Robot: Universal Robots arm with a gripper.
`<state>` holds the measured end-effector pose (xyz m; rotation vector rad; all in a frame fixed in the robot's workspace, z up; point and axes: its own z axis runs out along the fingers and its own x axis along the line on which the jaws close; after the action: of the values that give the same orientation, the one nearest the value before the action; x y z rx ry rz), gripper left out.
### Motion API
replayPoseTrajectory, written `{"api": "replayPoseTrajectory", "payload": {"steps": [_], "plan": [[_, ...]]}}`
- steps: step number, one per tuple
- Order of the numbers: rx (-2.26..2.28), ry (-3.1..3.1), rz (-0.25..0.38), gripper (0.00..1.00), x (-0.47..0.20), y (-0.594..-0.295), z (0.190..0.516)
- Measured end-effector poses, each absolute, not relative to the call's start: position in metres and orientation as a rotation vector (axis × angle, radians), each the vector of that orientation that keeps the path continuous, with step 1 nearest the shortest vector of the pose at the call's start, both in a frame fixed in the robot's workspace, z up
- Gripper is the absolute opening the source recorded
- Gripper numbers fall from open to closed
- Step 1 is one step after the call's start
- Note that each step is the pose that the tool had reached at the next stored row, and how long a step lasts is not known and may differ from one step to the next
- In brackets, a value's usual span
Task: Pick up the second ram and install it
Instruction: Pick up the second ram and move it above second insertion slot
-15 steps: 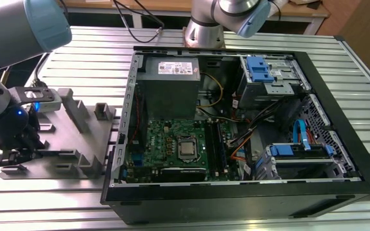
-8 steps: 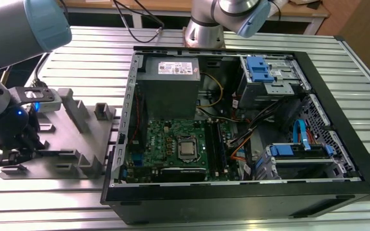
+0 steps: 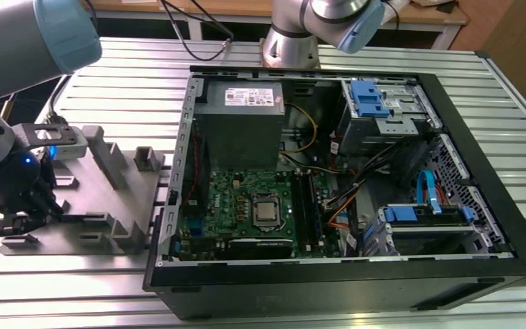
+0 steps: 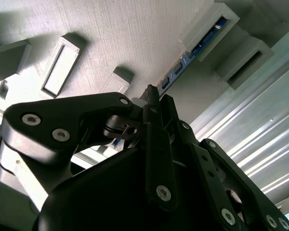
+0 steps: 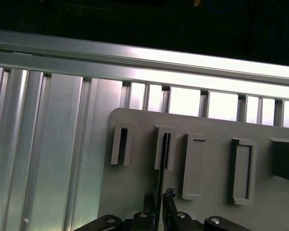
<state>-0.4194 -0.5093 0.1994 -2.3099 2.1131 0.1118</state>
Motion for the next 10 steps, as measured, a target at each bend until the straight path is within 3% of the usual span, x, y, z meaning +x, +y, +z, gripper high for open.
{"api": "replayPoseTrajectory", "payload": {"steps": [10], "plan": [[-2.3,2.123,0.113,0.18,-0.4194,-0.5093,0.201]]}}
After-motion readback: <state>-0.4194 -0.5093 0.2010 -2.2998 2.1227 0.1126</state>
